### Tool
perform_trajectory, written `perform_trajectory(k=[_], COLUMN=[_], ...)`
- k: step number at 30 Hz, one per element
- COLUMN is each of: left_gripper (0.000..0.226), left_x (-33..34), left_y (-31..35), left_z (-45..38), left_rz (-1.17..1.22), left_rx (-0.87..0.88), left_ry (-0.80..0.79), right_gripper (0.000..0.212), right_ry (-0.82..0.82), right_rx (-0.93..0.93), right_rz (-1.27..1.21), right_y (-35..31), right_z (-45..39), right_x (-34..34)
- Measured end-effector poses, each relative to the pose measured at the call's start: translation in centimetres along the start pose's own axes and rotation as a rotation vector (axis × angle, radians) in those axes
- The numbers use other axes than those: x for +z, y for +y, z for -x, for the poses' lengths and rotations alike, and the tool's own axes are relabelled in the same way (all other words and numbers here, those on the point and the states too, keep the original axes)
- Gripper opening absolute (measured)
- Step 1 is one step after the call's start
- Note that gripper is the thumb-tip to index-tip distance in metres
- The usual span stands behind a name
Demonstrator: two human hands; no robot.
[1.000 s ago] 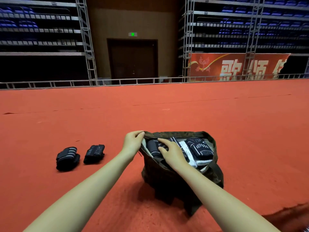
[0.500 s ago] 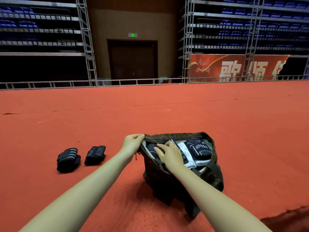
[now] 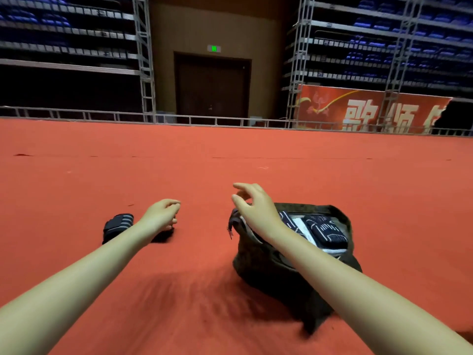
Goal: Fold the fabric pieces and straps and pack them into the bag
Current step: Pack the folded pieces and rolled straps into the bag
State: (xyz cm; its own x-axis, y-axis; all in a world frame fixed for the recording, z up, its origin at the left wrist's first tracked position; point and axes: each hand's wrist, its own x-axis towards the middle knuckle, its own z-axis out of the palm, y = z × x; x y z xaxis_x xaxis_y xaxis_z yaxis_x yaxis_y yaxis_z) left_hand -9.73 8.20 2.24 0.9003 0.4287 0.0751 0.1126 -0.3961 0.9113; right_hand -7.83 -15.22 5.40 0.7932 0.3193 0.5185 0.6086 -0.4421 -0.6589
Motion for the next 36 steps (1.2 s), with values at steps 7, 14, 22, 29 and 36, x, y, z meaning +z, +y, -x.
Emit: perform_trajectory(k=[7, 14, 22, 29, 36], left_gripper=[0.024, 0.037, 0.06, 0.064, 0.065], left_x=[-7.5, -12.5, -12.3, -10.5, -8.8], left_y=[-7.2, -13.0, -18.7, -19.6, -17.9], left_z=[-1.7, -6.6, -13.2, -15.1, -12.7], left_rz=[-0.19, -0.374, -0.357, -0.509, -0.522], left_rx=[-0.159, -0.197, -0.293, -0.248, -0.124], left_ry=[0.145, 0.236, 0.289, 0.26, 0.178], right_gripper=[0.041, 0.039, 0.051, 0.025, 0.012], right_ry=[-0.377, -0.406, -0.249, -0.066, 0.204], right_rx=[0.065, 0.328, 0.508, 0.609, 0.534], right_rz=[0.178, 0.14, 0.095, -0.182, -0.486], right_y=[-2.7, 1.6, 6.1, 7.2, 3.6], right_z=[-3.2, -7.5, -11.1, -12.3, -11.9], right_x=[12.4, 22.9, 33.4, 35.6, 30.0])
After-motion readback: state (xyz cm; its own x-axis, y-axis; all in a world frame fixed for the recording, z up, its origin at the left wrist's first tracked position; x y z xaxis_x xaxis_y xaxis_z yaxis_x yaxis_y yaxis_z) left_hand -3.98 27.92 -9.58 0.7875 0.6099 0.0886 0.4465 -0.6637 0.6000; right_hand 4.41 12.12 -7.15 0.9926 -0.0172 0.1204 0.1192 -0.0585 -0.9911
